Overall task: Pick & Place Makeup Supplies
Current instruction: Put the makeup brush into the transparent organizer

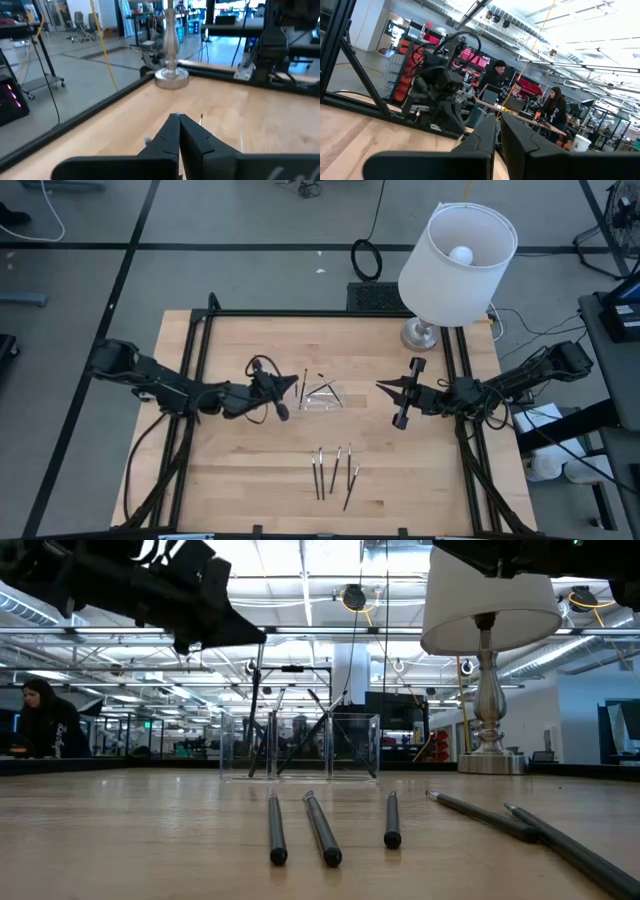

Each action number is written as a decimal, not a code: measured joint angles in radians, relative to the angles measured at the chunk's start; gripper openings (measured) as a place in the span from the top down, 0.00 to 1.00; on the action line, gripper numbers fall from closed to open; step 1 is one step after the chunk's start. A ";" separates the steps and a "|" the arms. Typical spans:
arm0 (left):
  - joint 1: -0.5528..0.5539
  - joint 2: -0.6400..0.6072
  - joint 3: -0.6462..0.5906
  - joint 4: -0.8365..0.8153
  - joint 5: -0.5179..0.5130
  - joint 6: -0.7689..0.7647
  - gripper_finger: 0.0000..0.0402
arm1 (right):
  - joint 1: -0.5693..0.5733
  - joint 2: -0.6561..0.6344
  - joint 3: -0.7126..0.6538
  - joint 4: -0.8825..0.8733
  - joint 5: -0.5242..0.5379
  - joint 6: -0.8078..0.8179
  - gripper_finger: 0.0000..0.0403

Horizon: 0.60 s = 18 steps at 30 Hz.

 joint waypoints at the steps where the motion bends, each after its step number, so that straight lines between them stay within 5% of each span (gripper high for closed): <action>1: 0.001 0.011 0.000 -0.002 0.003 -0.005 1.00 | 0.000 0.000 0.000 0.000 0.000 0.000 0.95; 18: 0.006 0.087 0.001 0.002 0.005 -0.067 1.00 | 0.000 0.000 0.000 0.000 0.000 0.000 0.95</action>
